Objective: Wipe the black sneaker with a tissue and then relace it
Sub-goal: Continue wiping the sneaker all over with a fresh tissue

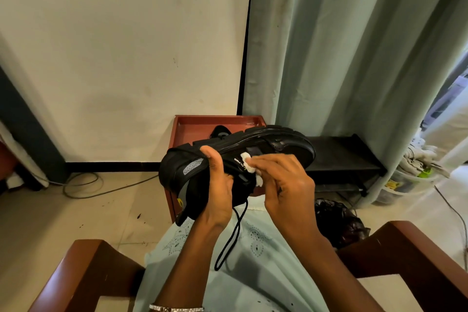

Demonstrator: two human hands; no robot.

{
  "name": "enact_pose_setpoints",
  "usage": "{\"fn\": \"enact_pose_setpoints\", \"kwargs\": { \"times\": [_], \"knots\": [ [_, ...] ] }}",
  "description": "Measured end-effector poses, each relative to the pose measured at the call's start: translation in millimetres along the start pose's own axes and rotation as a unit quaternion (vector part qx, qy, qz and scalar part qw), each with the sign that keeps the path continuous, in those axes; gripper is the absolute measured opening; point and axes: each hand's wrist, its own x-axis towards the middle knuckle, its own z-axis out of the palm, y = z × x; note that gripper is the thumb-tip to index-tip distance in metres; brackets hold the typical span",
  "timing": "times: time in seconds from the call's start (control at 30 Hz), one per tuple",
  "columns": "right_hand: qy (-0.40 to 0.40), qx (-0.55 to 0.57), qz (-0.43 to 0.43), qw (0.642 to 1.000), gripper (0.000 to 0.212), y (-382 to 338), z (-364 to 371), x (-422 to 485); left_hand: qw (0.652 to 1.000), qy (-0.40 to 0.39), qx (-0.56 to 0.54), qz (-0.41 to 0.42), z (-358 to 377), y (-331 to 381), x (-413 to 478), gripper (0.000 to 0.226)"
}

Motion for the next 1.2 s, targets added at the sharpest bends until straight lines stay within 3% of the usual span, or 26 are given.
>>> {"fn": "enact_pose_setpoints", "kwargs": {
  "times": [0.23, 0.37, 0.5, 0.6, 0.8, 0.87, 0.97, 1.03, 1.13, 1.2],
  "knots": [
    [0.002, 0.006, -0.002, 1.0, 0.032, -9, -2, 9, 0.999, -0.031, 0.035, -0.001, 1, -1, -2, 0.077],
    [-0.028, 0.023, -0.038, 0.999, 0.024, -26, 0, 17, 0.998, 0.009, 0.051, 0.022, -3, -7, 1, 0.101],
    [-0.039, 0.047, -0.031, 0.998, 0.027, -24, -5, 5, 0.998, 0.008, 0.062, 0.027, -8, -1, 1, 0.079],
    [-0.042, 0.067, -0.025, 0.997, 0.025, -21, -12, -5, 1.0, -0.01, 0.012, 0.009, -8, -1, 1, 0.08],
    [-0.052, 0.045, -0.036, 0.997, 0.026, -28, -11, 13, 0.998, -0.053, 0.04, 0.019, -3, -4, 2, 0.067],
    [-0.092, 0.032, -0.054, 0.994, 0.026, -36, -12, 27, 0.996, -0.046, 0.057, 0.043, -4, -8, 1, 0.068],
    [-0.217, -0.007, -0.066, 0.974, 0.024, -39, -15, 46, 0.994, -0.036, 0.088, 0.048, -6, -15, 1, 0.088],
    [-0.267, -0.009, -0.065, 0.961, 0.021, -34, -19, 51, 0.989, -0.029, 0.133, 0.06, -9, -18, 2, 0.087],
    [-0.228, 0.016, -0.073, 0.971, 0.024, -28, -28, 42, 0.988, -0.035, 0.137, 0.07, -8, -16, 2, 0.068],
    [-0.199, 0.042, -0.069, 0.977, 0.026, -24, -33, 32, 0.99, -0.07, 0.115, 0.051, -8, -14, 2, 0.07]
  ]
}}
